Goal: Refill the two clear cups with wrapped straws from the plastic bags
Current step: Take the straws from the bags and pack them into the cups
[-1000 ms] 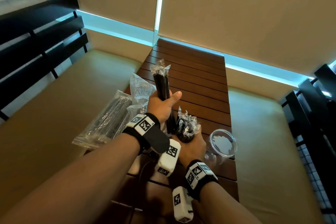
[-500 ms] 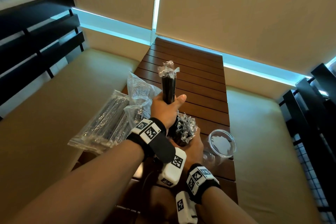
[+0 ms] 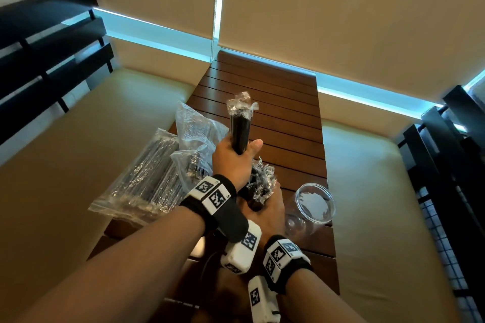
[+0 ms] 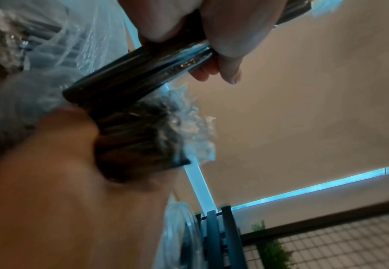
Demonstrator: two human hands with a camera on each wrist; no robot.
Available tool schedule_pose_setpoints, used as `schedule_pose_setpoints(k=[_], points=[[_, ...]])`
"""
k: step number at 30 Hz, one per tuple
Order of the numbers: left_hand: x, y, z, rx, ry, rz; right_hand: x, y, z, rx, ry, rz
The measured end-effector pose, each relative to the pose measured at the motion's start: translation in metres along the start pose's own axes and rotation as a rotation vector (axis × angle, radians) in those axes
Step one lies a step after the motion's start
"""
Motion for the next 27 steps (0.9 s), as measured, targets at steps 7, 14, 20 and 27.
schedule_pose_setpoints(k=[7,14,20,27], points=[[-0.032,0.021,0.01,-0.116,-0.268,0.105,0.003,0.0,-0.001,-0.024,-0.014,0.074],[-0.026,0.011,-0.008,-0.145,-0.33,0.169,0.005,-0.001,0.001,-0.037,-0.001,0.092],[0.04,-0.005,-0.027,-0.104,-0.394,0.619,-0.003,-0.002,0.001,-0.055,0.021,0.127],[0.009,0.005,-0.019,-0.176,-0.681,0.808,-0.006,-0.001,-0.001,-0.031,0.025,0.118]])
Point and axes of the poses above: each hand's wrist, its own y-axis away from the middle knuckle, its own z-axis out of the palm, x = y × z, the point moved 2 cm from there along -y, towards the middle knuckle, and after that the axes turned 13 degrees about -y, right-handed, at the moved point
